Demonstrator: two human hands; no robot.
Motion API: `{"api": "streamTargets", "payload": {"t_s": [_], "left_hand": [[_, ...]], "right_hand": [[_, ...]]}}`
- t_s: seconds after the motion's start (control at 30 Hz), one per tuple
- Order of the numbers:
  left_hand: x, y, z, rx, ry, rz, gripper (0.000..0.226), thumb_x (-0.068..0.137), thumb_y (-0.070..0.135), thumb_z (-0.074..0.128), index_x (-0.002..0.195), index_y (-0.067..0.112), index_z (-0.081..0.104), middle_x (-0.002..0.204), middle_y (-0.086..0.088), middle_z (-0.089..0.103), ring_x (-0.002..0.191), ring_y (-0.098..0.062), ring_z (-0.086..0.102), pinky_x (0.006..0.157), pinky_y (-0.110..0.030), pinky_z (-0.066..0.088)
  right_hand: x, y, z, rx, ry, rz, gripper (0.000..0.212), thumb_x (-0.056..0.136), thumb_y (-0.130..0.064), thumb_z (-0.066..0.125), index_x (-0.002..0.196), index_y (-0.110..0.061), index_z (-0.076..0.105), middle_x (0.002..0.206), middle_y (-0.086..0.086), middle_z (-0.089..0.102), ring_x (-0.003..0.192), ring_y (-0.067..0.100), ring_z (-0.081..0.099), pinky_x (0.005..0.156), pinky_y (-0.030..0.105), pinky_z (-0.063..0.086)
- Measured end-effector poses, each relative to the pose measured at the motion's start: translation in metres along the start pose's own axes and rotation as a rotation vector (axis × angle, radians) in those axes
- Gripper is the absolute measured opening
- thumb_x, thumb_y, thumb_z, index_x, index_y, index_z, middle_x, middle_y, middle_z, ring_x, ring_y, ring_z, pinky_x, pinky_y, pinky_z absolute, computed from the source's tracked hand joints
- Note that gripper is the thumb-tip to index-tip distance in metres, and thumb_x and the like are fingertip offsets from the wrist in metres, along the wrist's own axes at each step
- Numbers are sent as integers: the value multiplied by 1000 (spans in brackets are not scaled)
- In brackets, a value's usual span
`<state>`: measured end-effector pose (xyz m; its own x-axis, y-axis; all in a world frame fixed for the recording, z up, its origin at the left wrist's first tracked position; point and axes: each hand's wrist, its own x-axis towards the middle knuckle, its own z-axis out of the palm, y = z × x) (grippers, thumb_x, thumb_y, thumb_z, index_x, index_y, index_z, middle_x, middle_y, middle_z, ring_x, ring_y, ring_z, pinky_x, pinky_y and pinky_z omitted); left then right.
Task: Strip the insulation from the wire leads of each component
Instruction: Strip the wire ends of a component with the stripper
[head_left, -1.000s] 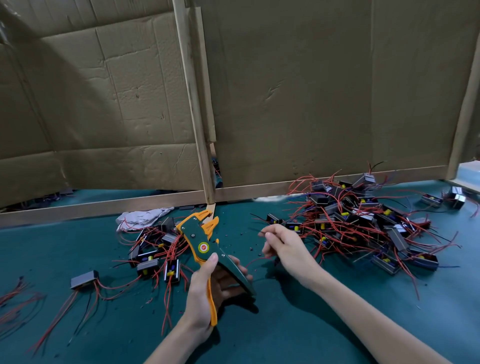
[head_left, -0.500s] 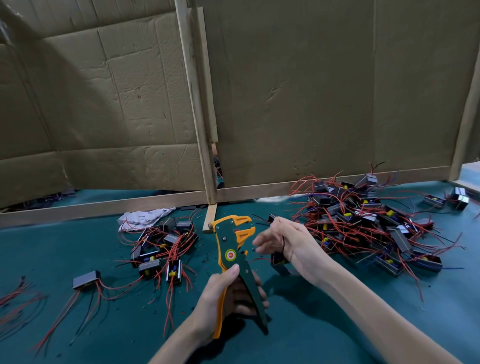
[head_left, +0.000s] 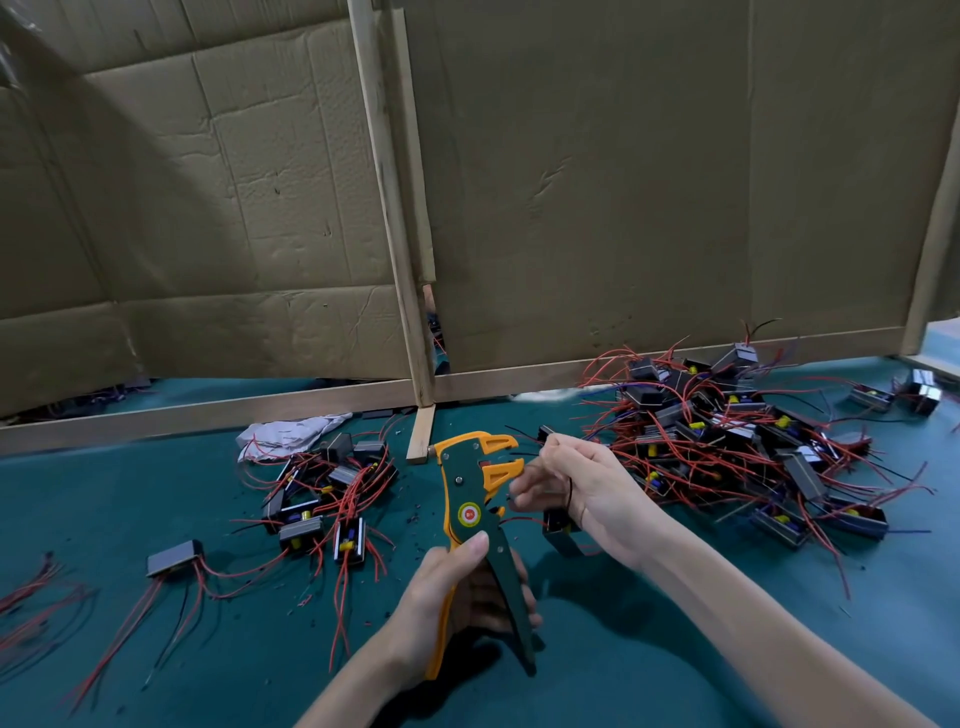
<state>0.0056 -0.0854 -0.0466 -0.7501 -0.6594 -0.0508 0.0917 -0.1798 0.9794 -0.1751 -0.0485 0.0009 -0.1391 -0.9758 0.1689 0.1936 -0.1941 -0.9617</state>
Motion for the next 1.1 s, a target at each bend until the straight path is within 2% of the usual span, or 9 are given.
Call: {"api": "streamTargets", "payload": {"t_s": [0.07,0.2,0.3,0.4,0.6,0.67,0.8,1.0,1.1], "left_hand": [[0,1,1,11,4,1,68,57,64,75,84,2,71,83,-30,64,82,-46,66,79,-48,52],[-3,1,1,1,41,-7,58,65,54,68,76,-3,65,70,-26,58,64,-38,63,68,-47,54],[-4,-1,4,-20,136,-38,66,60,55,71,80,-6,54,60,-22,52,49,-31,55,51,-36,50],[-4,-3,6,-21,263,-1,71,53,58,70,86,2,43,53,-14,43,37,-23,41,40,-26,38],[0,0,5,-141,160,53,43,65,45,71,77,4,69,73,-22,61,64,-35,64,61,-42,55],[1,-1,2,-171,163,86,42,73,44,62,81,3,71,79,-24,63,73,-37,66,66,-43,56],[3,-2,3,-189,187,100,46,76,45,56,82,3,72,81,-24,64,76,-38,67,68,-43,55],[2,1,3,-248,234,107,42,77,37,63,87,-4,67,81,-25,62,75,-39,66,69,-46,56],[2,2,2,-260,253,102,47,78,42,53,86,-3,67,80,-25,62,75,-40,66,70,-47,56]], "right_hand": [[-1,-1,0,-5,-15,-3,58,101,-4,35,51,-22,56,70,12,69,59,20,66,65,28,56],[-2,-3,1,-8,-32,0,45,102,-5,35,63,-13,56,71,12,69,61,20,65,66,29,56],[-3,-4,2,-21,-38,-2,50,102,-7,35,59,-19,58,72,12,68,62,20,64,67,29,56],[-2,0,3,-28,-35,-3,38,103,-11,36,68,-12,50,73,12,68,66,22,62,72,33,55],[1,5,-2,-170,-13,43,25,99,-19,51,78,-15,37,94,12,70,87,22,68,78,35,54],[1,7,-5,-276,-28,30,32,96,-8,56,77,-14,30,86,18,65,82,26,68,76,35,53],[1,11,-7,-306,4,8,36,94,3,54,74,-13,29,67,4,63,62,18,59,59,25,50],[3,6,-15,-226,31,-16,31,92,-1,57,75,-13,34,67,6,67,57,10,54,57,18,45],[4,5,-17,-176,23,-8,6,92,-3,57,89,-7,54,61,-2,65,57,8,54,58,17,45]]}}
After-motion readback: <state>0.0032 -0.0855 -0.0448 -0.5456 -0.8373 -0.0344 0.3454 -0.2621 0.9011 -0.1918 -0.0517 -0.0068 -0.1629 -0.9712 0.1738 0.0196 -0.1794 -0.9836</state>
